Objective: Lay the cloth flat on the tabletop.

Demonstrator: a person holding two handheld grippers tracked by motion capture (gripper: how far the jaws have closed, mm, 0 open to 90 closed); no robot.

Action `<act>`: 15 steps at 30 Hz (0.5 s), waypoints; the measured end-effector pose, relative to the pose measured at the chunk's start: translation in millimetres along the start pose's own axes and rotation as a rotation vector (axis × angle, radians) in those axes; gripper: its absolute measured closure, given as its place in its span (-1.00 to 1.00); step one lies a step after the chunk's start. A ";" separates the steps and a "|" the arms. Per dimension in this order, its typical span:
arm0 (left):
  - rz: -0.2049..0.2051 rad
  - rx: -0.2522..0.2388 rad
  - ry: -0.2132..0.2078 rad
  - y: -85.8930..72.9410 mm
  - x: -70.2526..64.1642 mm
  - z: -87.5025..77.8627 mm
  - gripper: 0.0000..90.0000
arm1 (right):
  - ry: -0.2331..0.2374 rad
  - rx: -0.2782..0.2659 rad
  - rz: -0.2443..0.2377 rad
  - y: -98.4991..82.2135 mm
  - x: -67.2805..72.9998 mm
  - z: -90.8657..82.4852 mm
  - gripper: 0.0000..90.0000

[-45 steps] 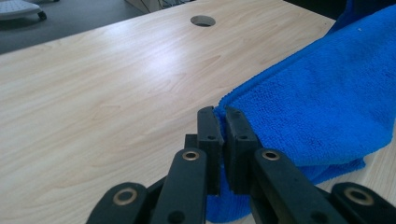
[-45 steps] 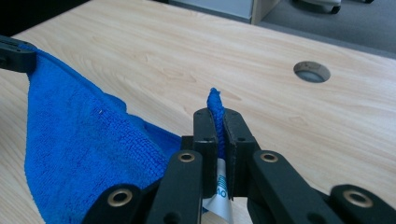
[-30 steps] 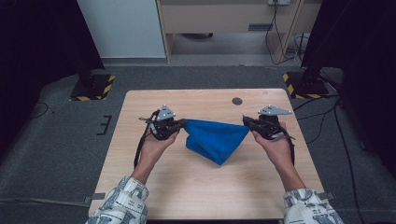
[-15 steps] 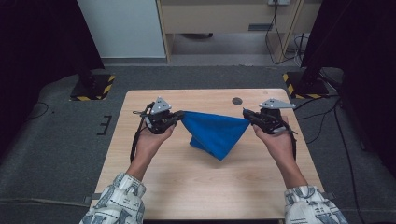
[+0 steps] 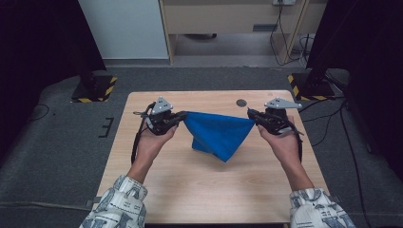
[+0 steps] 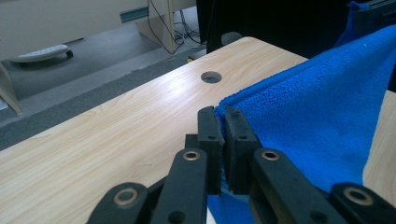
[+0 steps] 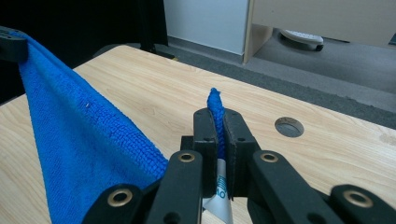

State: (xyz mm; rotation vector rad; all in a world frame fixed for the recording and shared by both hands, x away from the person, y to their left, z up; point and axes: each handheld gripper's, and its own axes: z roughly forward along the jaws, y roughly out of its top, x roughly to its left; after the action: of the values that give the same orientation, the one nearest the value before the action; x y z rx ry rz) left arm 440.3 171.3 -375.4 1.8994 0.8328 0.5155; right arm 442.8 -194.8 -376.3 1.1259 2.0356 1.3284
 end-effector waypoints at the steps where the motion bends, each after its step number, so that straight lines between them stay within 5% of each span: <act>1: -0.002 -0.001 -0.001 -0.1 -0.4 -0.3 0.92 | 0.000 -0.003 0.001 0.1 0.1 -0.8 0.91; 15: -0.007 0.008 -0.008 4.0 -9.8 -8.2 0.92 | -0.008 -0.025 0.000 2.8 -0.1 -9.7 0.91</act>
State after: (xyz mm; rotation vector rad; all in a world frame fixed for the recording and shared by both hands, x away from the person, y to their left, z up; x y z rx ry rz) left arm 429.6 167.8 -368.2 1.9038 0.8365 0.5005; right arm 436.8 -199.4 -369.6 1.1188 2.0077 1.3443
